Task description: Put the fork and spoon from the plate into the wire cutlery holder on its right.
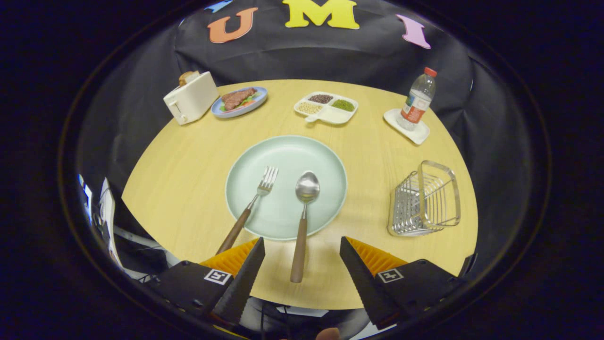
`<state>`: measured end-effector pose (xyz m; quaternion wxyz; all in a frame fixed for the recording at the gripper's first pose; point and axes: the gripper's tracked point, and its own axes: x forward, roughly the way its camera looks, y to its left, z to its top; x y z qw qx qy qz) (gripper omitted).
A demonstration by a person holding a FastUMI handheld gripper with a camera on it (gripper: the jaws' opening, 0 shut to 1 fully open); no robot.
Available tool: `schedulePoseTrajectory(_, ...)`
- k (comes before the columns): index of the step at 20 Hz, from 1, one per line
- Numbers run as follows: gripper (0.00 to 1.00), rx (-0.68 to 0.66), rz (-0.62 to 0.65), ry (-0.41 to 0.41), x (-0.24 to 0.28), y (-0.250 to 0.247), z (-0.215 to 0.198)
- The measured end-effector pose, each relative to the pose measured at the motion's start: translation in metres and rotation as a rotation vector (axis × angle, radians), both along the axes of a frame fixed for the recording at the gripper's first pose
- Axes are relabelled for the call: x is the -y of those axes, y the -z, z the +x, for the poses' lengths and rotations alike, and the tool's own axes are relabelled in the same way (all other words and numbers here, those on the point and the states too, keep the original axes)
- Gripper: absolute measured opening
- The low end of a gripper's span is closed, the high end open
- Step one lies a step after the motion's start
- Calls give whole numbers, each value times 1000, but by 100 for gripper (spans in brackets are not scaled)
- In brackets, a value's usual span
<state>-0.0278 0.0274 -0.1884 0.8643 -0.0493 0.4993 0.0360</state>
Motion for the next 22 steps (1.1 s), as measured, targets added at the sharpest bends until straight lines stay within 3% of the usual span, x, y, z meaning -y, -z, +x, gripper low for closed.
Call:
schedulePoseTrajectory(2,95,-30,7,21,4,13,0)
schedulePoseTrajectory(5,79,-57,29,60,5,24,3)
schedulePoseTrajectory(11,25,-99,67,106,6,28,-3)
schedulePoseTrajectory(12,11,-103,73,108,6,30,-2)
schedulePoseTrajectory(16,2,-120,128,114,4,24,-7)
schedulePoseTrajectory(22,2,-88,183,106,1,-8,-9)
